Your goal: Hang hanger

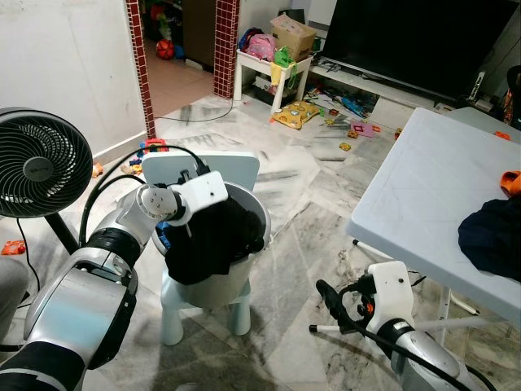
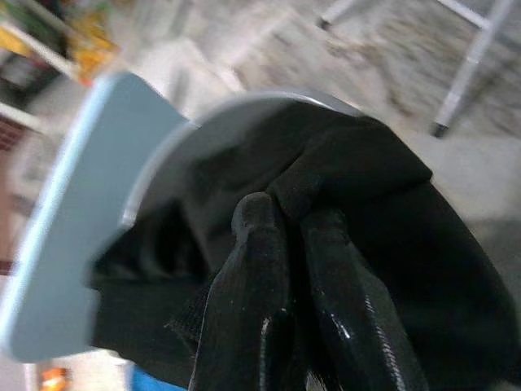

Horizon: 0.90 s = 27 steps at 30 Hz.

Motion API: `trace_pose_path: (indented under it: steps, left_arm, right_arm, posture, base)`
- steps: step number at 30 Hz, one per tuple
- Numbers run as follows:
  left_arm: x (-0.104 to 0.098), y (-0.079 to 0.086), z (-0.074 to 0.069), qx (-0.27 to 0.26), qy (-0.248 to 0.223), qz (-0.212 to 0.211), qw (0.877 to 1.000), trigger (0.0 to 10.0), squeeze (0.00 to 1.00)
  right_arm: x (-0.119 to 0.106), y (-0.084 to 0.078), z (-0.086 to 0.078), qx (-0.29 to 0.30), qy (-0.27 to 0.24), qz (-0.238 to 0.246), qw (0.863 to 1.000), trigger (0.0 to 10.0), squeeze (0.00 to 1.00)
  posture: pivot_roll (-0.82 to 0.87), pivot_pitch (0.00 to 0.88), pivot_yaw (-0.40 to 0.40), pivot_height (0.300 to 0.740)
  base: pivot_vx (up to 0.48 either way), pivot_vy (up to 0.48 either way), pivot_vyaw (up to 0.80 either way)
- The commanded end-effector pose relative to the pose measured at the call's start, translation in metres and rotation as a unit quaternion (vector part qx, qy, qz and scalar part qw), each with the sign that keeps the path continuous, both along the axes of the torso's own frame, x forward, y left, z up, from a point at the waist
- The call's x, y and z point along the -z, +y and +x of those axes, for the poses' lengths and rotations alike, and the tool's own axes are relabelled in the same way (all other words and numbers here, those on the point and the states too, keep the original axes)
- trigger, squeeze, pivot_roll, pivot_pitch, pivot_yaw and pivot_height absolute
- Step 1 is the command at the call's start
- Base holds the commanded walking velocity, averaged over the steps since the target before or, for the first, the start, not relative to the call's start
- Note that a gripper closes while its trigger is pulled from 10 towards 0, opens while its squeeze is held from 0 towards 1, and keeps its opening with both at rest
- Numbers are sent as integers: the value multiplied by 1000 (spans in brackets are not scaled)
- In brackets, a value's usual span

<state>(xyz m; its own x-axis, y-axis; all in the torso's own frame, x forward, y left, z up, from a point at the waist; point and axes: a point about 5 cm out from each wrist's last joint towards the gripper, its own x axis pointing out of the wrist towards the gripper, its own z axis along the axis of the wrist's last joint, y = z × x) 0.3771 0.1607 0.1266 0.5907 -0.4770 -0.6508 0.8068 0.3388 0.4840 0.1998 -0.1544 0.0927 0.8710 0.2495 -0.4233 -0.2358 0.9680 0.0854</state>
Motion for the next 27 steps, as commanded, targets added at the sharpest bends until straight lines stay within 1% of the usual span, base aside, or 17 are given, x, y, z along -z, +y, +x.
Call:
trace_pose_path:
  steps: [1, 2, 3, 4, 7, 8, 13, 14, 15, 16, 19, 21, 22, 23, 25, 26, 27]
  left_arm:
    - [10, 1, -5, 3, 39, 14, 999, 6667, 0]
    - [11, 2, -6, 2, 44, 17, 999, 6667, 0]
    - [13, 2, -6, 1, 49, 17, 999, 9490, 0]
    - [14, 2, -6, -14, 48, 7, 999, 10000, 0]
    - [17, 0, -5, -51, 37, -14, 998, 10000, 0]
    - [17, 0, -3, -70, 25, -21, 997, 10000, 90]
    - [14, 5, 1, -118, -2, -35, 992, 10000, 59]
    - [13, 5, 1, -123, -1, -45, 991, 10000, 161]
    - [12, 5, 2, -130, -1, -61, 990, 10000, 1000]
    - [9, 4, 3, -137, 0, -84, 987, 10000, 1000]
    - [7, 3, 4, -143, 2, -99, 985, 10000, 1000]
    - [0, -4, 8, -188, 19, -199, 962, 10000, 1000]
    - [-1, -6, 9, -200, 24, -226, 953, 10000, 1000]
    - [-5, -8, 11, -220, 29, -266, 938, 10000, 1000]
    - [-8, -10, 13, -244, 34, -312, 918, 10000, 1000]
    - [-11, -11, 15, -261, 36, -340, 903, 10000, 1000]
    - [-11, -11, 15, -264, 34, -342, 901, 10000, 1000]
  right_arm:
    - [-3, -1, -2, 1, 1, -7, 1000, 10000, 0]
    - [-3, -1, -3, 2, 2, -8, 1000, 10000, 0]
    - [-3, -1, -3, 2, 4, -8, 1000, 10000, 0]
    - [-3, -2, -5, 2, 5, -10, 1000, 10000, 0]
    - [-4, -3, -7, 4, 6, -11, 1000, 10000, 0]
    - [-4, -3, -7, 5, 7, -12, 1000, 10000, 0]
    - [-5, -2, -7, 5, 6, -12, 1000, 10000, 0]
    - [-5, -2, -7, 5, 6, -11, 1000, 10000, 0]
    - [-5, -2, -7, 4, 6, -11, 1000, 10000, 0]
    - [-5, -1, -7, 3, 6, -11, 1000, 10000, 0]
    - [-5, -1, -7, 1, 6, -11, 1000, 10000, 0]
    - [-5, -1, -6, 1, 5, -12, 1000, 10000, 0]
    - [-5, -1, -5, 1, 4, -12, 1000, 10000, 0]
    - [-5, 0, -5, 1, 3, -12, 1000, 10000, 0]
    - [-6, 0, -4, 1, 2, -12, 1000, 10000, 0]
    - [-6, 0, -4, 1, 1, -12, 1000, 10000, 0]
    - [-6, 0, -4, 1, 1, -12, 1000, 10000, 0]
  posture:
    - [56, 0, -89, 740]
    - [56, 0, -89, 740]
    - [54, 0, -89, 740]
    - [45, 0, -89, 740]
    - [41, 0, -89, 740]
    - [41, 0, -89, 740]
    - [41, 0, -90, 740]
    - [43, 0, -91, 740]
    - [43, 0, -90, 740]
    - [45, 0, -91, 740]
    - [49, 0, -91, 740]
    - [50, 0, -90, 740]
    - [50, 0, -90, 740]
    - [52, 0, -89, 740]
    - [54, 0, -88, 740]
    - [54, 0, -88, 740]
    - [54, 0, -88, 740]
  base:
    - [0, 0, 0]
    - [0, 0, 0]
    - [0, 0, 0]
    - [0, 0, 0]
    - [0, 0, 0]
    - [0, 0, 0]
    - [0, 0, 0]
    - [0, 0, 0]
    - [0, 0, 0]
    - [0, 0, 0]
    - [0, 0, 0]
    - [0, 0, 0]
    - [0, 0, 0]
    - [0, 0, 0]
    - [0, 0, 0]
    - [0, 0, 0]
    - [0, 0, 0]
